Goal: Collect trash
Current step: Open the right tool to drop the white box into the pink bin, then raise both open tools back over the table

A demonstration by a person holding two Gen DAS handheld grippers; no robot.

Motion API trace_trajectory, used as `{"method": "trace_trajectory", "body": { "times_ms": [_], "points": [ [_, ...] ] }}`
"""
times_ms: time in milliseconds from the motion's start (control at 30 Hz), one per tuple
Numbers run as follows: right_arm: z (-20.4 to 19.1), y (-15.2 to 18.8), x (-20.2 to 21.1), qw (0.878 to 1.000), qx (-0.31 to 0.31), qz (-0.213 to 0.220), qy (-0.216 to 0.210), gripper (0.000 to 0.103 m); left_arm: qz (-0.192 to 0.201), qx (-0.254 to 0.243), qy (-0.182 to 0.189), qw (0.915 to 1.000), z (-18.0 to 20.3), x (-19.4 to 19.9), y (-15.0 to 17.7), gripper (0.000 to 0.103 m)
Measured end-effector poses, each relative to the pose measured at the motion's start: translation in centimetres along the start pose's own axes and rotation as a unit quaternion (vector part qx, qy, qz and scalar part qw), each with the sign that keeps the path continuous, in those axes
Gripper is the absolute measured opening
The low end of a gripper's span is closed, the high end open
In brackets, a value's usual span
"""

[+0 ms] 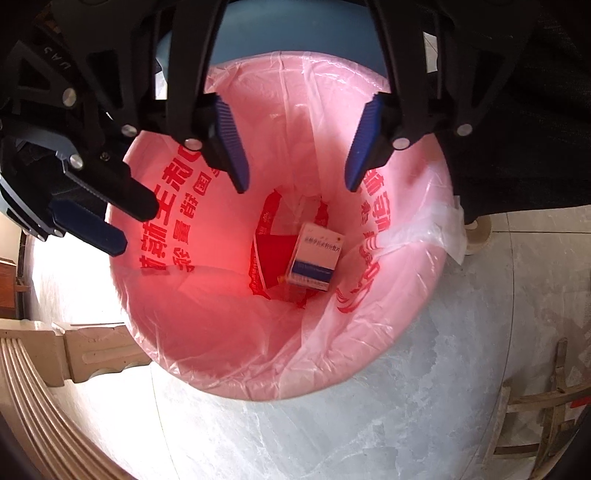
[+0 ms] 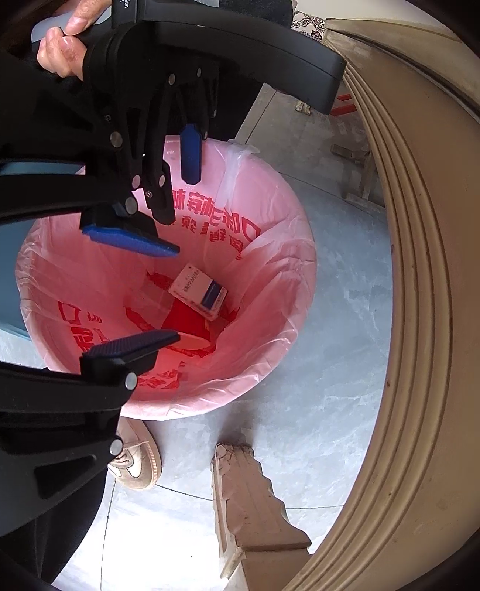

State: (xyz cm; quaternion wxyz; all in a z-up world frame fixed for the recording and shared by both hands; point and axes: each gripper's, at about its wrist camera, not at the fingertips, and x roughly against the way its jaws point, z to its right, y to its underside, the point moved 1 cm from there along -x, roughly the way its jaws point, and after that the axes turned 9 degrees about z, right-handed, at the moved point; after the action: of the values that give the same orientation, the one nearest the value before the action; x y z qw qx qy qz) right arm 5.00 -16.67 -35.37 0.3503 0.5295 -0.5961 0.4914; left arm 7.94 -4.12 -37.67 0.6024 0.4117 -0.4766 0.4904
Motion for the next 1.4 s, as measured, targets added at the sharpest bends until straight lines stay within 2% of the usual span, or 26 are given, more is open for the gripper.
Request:
{"method": "trace_trajectory", "body": {
  "times_ms": [67,133,200,367,500,533,667,733,767,833,933,1133,1233,1400],
  "points": [
    [-0.1,-0.1,0.1,1.000,0.003,0.001,0.003,0.042,0.001,0.005,-0.002,1.0000,-0.3,0.1,-0.1,0.057],
    [-0.3,-0.2,0.3,1.000,0.006,0.006,0.007,0.051,0.007,0.010,-0.007,0.9999,-0.6,0.4,-0.2,0.059],
    [-0.4,-0.2,0.5,1.000,0.009,0.012,0.011,0.055,0.010,0.014,-0.009,0.9998,-1.0,0.5,-0.3,0.060],
    [-0.8,-0.2,1.6,1.000,0.015,0.024,0.013,0.055,0.029,0.015,-0.022,0.9992,-1.3,1.5,-0.1,0.061],
    [-1.6,0.1,4.0,0.999,0.021,0.046,0.019,0.055,0.067,0.000,-0.037,0.9971,-0.9,4.6,0.8,0.063],
    [-1.8,0.2,4.9,0.998,0.022,0.053,0.017,0.055,0.077,-0.005,-0.043,0.9961,-0.8,5.7,1.1,0.066],
    [-3.0,0.3,10.0,0.996,0.027,0.086,0.008,0.058,0.122,-0.020,-0.047,0.9912,-0.6,11.5,2.1,0.067],
    [-3.8,0.1,13.7,0.992,0.033,0.119,0.007,0.072,0.142,-0.020,-0.034,0.9891,-0.6,15.1,2.2,0.067],
    [-4.1,-0.2,15.7,0.990,0.036,0.139,0.008,0.075,0.156,-0.019,-0.031,0.9871,-0.7,17.2,2.2,0.067],
    [-4.4,-1.0,20.0,0.983,0.038,0.178,0.012,0.085,0.188,-0.021,-0.037,0.9813,-0.6,21.3,2.0,0.072],
    [-4.4,-3.0,25.8,0.974,0.029,0.223,0.014,0.092,0.240,-0.026,-0.039,0.9697,-0.4,27.1,1.5,0.076],
    [-4.5,-7.7,34.2,0.963,0.012,0.269,0.000,0.093,0.306,-0.053,-0.072,0.9478,1.2,36.1,-1.0,0.078],
    [-4.9,-10.3,36.6,0.961,0.019,0.275,0.012,0.094,0.303,-0.060,-0.055,0.9497,1.9,39.4,-2.7,0.078],
    [-3.9,-13.9,39.0,0.962,0.001,0.273,0.022,0.095,0.323,-0.065,-0.067,0.9419,2.9,43.2,-4.3,0.080]
  ]
}}
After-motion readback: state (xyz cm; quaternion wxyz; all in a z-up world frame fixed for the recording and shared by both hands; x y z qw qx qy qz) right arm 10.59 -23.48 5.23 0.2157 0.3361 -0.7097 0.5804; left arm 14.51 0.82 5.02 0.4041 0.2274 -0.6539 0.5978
